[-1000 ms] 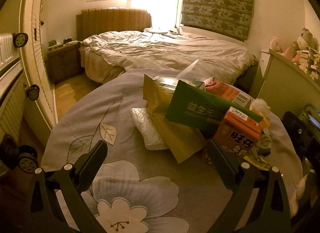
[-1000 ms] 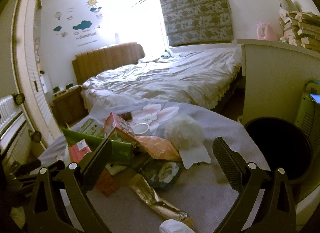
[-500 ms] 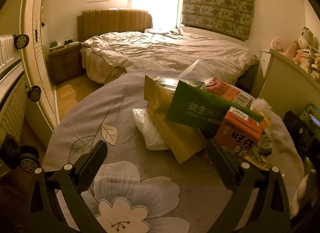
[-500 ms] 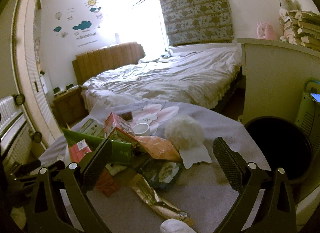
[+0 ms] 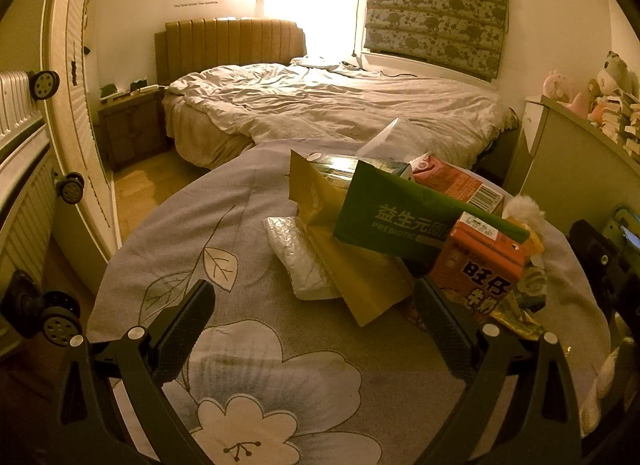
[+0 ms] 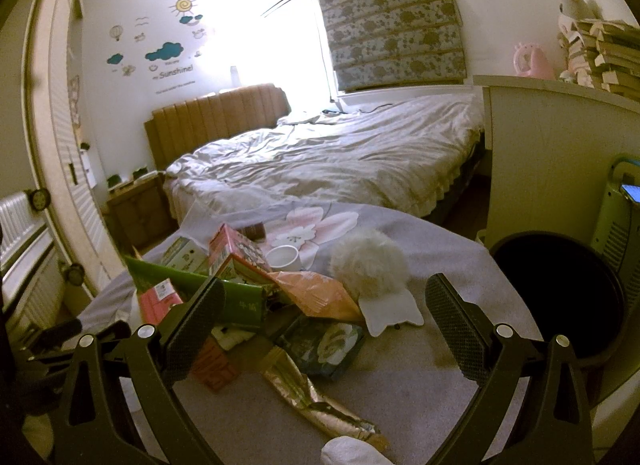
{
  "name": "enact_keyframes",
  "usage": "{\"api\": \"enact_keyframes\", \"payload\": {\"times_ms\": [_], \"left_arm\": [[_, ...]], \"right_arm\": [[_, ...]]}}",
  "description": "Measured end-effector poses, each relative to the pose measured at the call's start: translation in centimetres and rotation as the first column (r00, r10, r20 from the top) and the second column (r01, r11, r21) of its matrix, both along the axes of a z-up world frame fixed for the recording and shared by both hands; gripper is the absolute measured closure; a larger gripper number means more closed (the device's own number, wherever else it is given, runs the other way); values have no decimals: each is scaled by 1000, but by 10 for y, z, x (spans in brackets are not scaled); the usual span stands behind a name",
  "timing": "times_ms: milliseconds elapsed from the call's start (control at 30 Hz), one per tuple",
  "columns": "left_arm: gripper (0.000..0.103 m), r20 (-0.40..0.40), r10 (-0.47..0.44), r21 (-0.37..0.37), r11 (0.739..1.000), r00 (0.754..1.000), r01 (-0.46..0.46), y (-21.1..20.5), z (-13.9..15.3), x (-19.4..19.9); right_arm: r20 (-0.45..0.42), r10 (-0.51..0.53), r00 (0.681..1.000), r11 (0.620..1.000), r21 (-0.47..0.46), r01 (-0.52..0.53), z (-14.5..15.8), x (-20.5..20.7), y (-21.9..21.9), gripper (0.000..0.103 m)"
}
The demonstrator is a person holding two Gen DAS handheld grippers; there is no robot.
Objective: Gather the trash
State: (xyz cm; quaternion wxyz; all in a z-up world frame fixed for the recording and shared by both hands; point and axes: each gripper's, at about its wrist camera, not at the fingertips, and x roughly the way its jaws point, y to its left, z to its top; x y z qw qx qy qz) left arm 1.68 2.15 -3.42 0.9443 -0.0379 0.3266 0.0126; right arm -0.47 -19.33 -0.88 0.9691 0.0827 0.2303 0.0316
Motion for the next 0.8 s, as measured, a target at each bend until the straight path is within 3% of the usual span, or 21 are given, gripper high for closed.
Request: {"api": "enact_keyframes", "payload": {"times_ms": [667,800], "left_arm": [[5,-2,1,0,1000,1000,-1,-1,-1,0],[5,12,-25,-83,996,1000,26,12,2,-3]], "right_arm": [[-4,0,1000,1000,6,0,-1,0,-1,4],[-20,31,999,999,13,-31,2,5,-4,4]]}}
